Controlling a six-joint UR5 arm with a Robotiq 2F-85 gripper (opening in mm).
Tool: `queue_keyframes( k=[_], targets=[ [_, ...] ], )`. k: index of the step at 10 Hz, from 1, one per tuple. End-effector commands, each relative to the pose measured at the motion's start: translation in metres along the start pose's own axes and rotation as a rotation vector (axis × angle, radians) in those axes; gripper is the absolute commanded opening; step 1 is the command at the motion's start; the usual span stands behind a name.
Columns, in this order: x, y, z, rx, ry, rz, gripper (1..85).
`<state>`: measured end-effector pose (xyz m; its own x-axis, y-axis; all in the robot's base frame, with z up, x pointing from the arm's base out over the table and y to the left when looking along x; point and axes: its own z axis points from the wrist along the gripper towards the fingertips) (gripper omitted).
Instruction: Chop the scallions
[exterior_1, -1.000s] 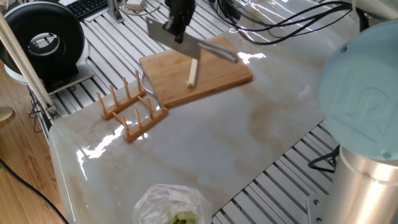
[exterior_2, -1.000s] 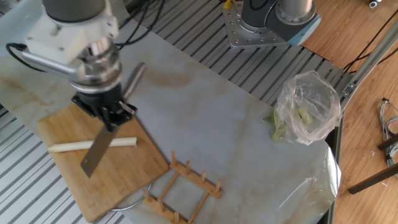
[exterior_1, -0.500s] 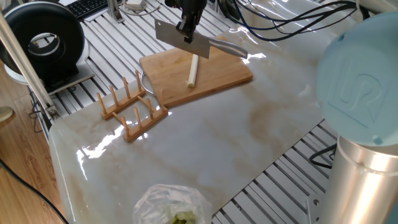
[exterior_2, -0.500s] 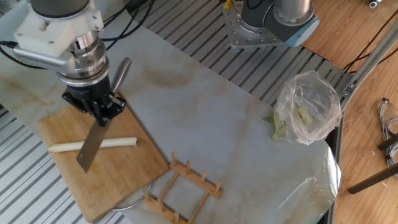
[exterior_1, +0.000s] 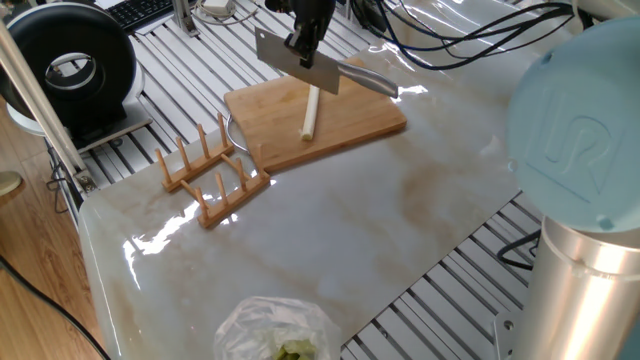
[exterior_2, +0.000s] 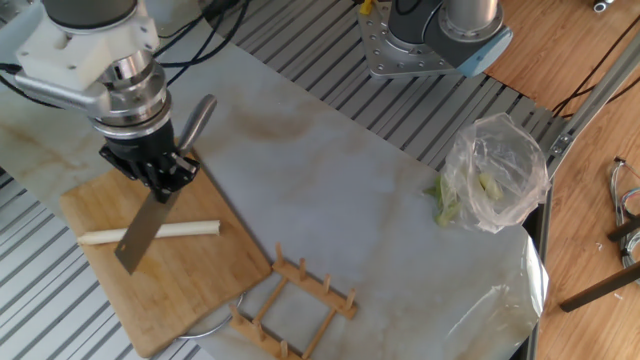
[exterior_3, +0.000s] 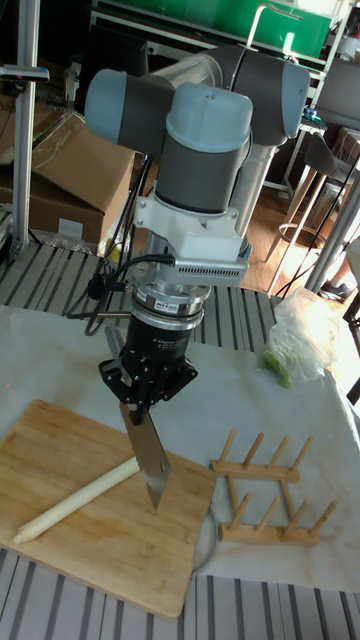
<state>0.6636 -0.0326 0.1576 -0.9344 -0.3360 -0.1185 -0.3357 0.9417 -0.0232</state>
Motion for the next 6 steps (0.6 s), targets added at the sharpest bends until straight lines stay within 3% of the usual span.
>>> queue_keyframes(
  k=[1, 2, 4, 6],
  targets=[
    [-0.0046, 0.0002, 0.0018, -0.040, -0.027, -0.059, 1.3],
    [-0.0051, 0.0013, 0.0017, -0.051, -0.026, -0.066, 1.3],
    [-0.0020, -0.0048, 0.0021, -0.014, -0.002, -0.080, 1.3],
    [-0.0074, -0.0048, 0.0081, -0.036, -0.020, -0.144, 1.3]
  ],
)
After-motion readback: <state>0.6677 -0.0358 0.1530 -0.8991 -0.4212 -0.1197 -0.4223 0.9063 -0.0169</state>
